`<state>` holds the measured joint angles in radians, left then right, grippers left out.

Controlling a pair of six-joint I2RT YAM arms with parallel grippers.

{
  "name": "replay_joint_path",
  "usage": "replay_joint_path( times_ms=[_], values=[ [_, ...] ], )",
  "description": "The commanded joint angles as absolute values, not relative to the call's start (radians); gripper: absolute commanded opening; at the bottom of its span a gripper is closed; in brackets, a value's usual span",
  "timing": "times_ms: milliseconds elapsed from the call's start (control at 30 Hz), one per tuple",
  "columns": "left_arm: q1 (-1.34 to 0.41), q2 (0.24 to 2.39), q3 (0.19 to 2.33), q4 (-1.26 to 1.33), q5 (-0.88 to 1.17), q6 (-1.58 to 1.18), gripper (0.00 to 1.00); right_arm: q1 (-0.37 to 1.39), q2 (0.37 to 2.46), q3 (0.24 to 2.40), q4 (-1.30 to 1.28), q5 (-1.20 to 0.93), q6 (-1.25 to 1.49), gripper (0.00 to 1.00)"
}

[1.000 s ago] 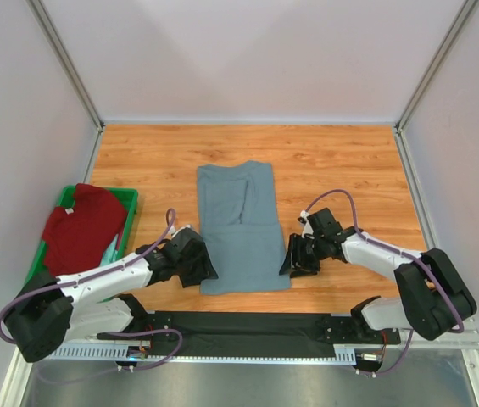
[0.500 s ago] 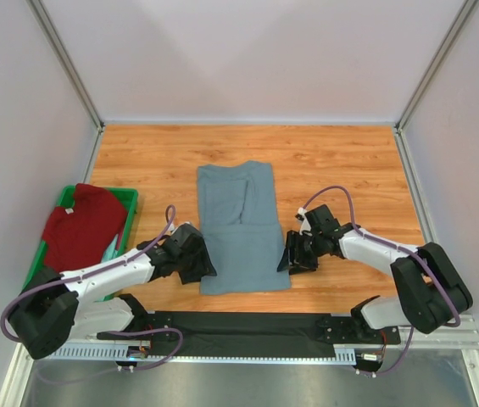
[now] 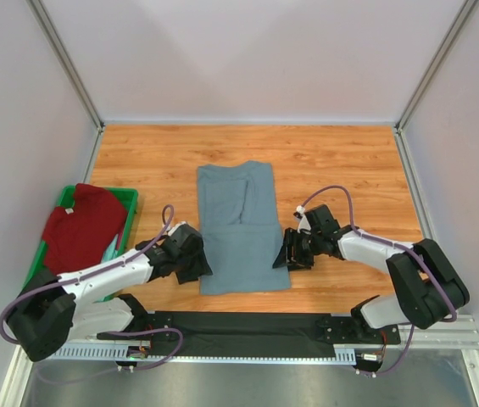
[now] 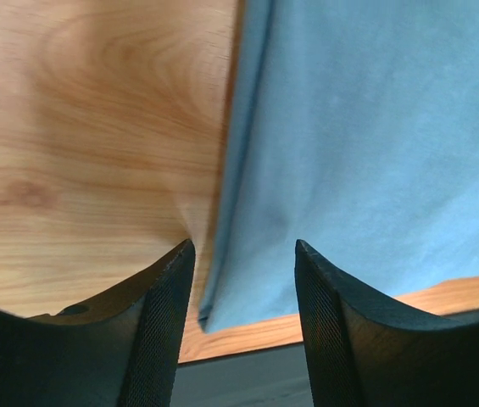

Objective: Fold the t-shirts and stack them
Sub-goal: Fold the tshirt

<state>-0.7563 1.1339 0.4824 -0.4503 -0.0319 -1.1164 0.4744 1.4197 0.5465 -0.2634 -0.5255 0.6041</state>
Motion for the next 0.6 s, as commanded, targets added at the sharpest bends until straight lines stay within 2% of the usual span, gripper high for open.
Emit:
replay_joint_path(
  times_ms=[0,133,200,367,567],
  values=[
    [-0.749,1.123,0.462,-0.643,-0.179,-1.101,0.59,0.476,1.476,0.469,-0.255,-0.368,0.566,0.49],
    [-0.747,1.072,0.446,-0.658,-0.195,-1.120,0.59,0.474,1.488,0.466,-0.244,-0.385,0.575,0.49],
    [-0.747,1.072,0.413,-0.586,-0.177,-1.111,0.59,0.474,1.494,0.468,-0.241,-0.393,0.578,0.48],
    [-0.747,1.167,0.397,-0.416,-0.088,-1.075,0.57,0.474,1.497,0.465,-0.224,-0.408,0.583,0.47],
    [-0.746,1.229,0.408,-0.390,-0.063,-1.049,0.57,0.474,1.512,0.457,-0.192,-0.434,0.597,0.46]
  ],
)
